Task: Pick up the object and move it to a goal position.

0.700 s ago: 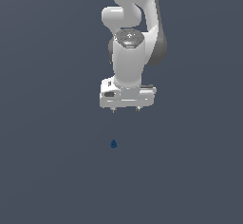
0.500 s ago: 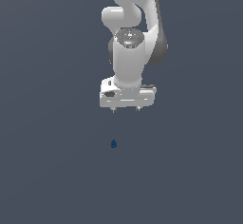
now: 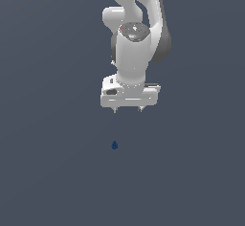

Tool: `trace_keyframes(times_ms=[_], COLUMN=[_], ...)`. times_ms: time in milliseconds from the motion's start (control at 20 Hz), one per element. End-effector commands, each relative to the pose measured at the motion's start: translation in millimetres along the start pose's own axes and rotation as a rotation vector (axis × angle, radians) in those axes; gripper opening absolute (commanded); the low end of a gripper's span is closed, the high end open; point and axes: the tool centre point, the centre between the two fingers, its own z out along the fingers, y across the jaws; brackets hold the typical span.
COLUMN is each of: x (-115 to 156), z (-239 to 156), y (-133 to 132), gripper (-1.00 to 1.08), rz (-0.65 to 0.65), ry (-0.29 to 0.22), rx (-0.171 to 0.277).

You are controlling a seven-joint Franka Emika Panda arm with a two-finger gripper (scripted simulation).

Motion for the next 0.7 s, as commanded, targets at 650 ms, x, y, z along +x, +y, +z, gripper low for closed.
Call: trace_keyframes(times_ms=[650], x=[24], z=[33], y=[19], gripper=[1.0], rz=[0.22], ry=[-0.017], rx=[0.01])
